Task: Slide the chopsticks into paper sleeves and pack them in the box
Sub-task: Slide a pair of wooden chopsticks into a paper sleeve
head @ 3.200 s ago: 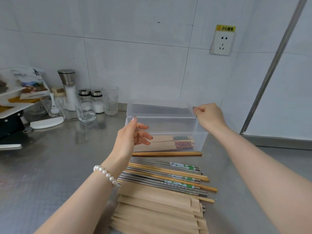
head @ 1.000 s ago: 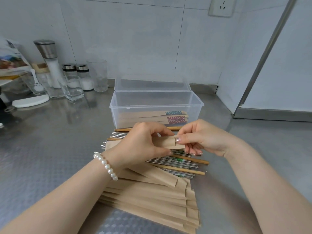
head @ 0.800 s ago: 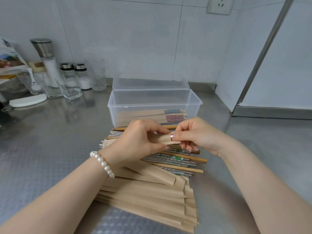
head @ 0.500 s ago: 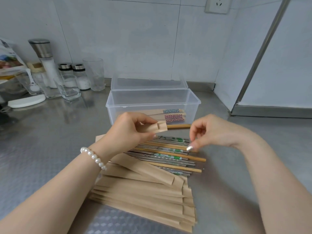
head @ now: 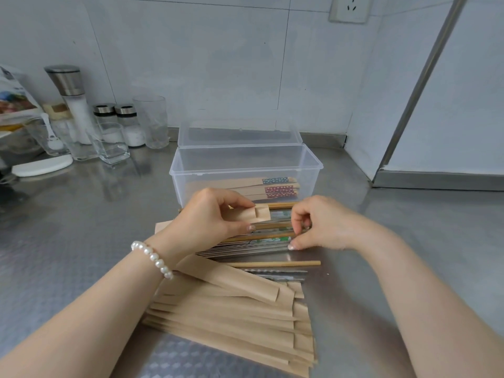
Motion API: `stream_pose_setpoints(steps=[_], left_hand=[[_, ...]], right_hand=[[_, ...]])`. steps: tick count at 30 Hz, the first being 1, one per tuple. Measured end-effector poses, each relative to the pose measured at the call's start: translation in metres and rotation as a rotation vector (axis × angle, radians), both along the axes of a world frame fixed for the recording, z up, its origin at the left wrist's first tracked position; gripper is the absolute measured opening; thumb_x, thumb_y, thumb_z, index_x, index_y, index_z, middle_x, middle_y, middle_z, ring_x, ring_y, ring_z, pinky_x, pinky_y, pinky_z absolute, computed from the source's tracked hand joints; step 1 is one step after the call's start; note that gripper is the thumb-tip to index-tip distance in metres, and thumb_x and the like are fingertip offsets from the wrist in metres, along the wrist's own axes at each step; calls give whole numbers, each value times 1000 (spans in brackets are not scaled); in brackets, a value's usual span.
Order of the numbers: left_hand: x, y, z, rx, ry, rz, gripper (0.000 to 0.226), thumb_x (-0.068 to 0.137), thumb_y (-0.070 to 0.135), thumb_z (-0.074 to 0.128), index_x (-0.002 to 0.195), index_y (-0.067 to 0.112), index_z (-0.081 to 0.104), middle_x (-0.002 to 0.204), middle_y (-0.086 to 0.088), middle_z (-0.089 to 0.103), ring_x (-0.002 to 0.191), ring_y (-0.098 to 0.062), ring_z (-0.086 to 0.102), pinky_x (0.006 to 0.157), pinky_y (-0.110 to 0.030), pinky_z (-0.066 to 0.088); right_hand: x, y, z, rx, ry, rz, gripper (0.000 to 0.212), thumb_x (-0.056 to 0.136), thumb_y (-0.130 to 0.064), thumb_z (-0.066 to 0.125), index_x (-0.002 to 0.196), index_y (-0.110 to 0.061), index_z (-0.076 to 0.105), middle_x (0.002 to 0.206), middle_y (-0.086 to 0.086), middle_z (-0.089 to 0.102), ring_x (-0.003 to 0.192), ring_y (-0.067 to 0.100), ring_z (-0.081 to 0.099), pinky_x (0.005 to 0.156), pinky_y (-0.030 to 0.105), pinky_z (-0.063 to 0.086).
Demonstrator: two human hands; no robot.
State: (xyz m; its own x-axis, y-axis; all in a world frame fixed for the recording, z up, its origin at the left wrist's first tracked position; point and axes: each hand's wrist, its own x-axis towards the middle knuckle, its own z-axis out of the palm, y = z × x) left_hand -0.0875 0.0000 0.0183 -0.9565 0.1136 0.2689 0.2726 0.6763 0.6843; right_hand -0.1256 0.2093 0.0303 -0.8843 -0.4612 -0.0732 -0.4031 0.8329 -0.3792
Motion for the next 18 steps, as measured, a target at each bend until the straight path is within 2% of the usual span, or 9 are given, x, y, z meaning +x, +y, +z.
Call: stream_pose_setpoints(steps=[4,7,10,14,18], left_hand=[[0,-1,1,0,-4,-14,29,68,15,79,94,23,70,83,16,65,79,-4,60,73,-12,46],[0,-2,1,3,-5,-12,29,69,16,79,95,23,70,86,16,66,81,-4,61,75,-14,48],[0,-1,0,-9,-4,-15,30,69,17,79,97,22,70,86,16,65,83,-6,61,78,-17,50],[0,0,-1,-23,-3,-21,33,67,19,80,98,23,70,90,12,66,87,-9,62,85,-27,51],[0,0,-2,-22,8,-27,34,66,20,81,98,23,71,87,16,64,86,-8,61,85,-27,50]], right_hand=[[-4,0,-1,-92,67,-2,24,71,-19,77,59,-26,58,67,-9,51,62,7,46,54,20,33],[-2,4,4,-192,-117,73,15,68,-15,80,63,-19,67,63,-3,56,55,4,44,56,20,37],[0,3,2,-115,-216,151,12,69,-13,80,67,-18,70,62,-4,58,56,3,47,58,21,41],[-3,0,-6,-46,-182,132,13,71,-13,78,66,-21,69,59,-8,55,57,5,47,59,23,42],[-8,3,-8,-61,-171,105,13,71,-16,79,68,-21,67,61,-5,50,60,9,45,59,25,40]])
